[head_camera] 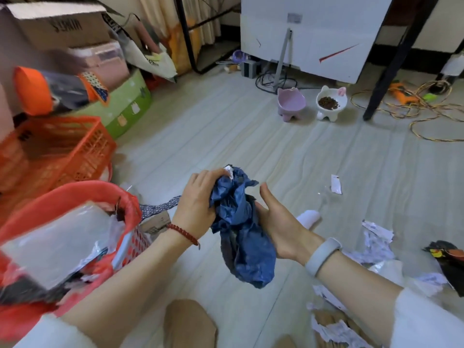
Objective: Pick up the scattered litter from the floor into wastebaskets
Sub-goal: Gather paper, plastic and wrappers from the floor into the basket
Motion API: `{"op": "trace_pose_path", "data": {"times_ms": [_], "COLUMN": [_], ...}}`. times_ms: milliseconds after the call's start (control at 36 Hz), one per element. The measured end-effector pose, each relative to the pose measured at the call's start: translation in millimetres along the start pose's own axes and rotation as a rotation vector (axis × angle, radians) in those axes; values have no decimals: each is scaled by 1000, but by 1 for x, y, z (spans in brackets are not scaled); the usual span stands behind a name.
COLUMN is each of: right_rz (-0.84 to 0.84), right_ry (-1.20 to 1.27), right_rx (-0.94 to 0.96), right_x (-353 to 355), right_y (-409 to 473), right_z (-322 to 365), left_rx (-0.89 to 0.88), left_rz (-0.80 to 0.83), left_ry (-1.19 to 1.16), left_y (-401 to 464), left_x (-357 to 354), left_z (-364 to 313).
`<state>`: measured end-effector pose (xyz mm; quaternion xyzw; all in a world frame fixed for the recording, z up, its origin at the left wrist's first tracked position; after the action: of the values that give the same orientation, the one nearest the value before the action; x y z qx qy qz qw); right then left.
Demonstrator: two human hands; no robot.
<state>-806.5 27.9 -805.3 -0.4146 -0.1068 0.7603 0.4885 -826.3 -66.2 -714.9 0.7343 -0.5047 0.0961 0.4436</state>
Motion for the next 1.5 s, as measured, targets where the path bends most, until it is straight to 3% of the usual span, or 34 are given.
{"op": "trace_pose_path", "data": {"times_ms": [111,167,250,389,472,611,722,778,861,1000,1250,1361,1500], "right_rz": [72,68,-9,-49,-52,4,218,330,521,684,694,642,663], "right_ry": [111,62,-68,-244,-432,-824,-1331,-1692,-2102,-2378,-2558,-2556,-2484], "right_rx": [85,120,194,381,593,847,957,1023,964,707,529,577,402], "right_x": [-36,-52,-66,-122,-170,-248,-307,-320,-312,-282,-252,-246,-252], "right_y": [6,13,30,46,47,51,62,74,102,150,194,200,189], "right_z": [26,37,46,71,90,86,14,-39,-115,-182,-222,-228,-219], "left_rx": [32,36,100,315,262,431,857,974,1022,1011,992,999,1002], "left_rz": [198,325,385,148,-46,-379,-336,-286,-272,-434,-489,-483,-445], "left_ry": [-136,-111,-110,-356,-274,-90,189,264,218,179,219,236,277], "left_y": [-16,-30,-36,-9,11,-2,-79,-118,-145,-160,-168,-170,-169], "left_x": [7,4,16,90,154,269,317,323,309,302,302,301,301], "left_z": [0,2,18,54,69,142,239,265,276,281,291,293,290]}}
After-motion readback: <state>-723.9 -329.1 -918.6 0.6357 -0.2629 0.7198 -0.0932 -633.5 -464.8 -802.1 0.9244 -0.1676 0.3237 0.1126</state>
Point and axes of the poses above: each hand's wrist, its own y-axis towards the middle knuckle, its own x-axis out of the back of the hand, z = x × y, the point moved 10 cm from there along y, towards the middle knuckle, and after that the axes turned 15 degrees about -z, right-handed, at the moved point
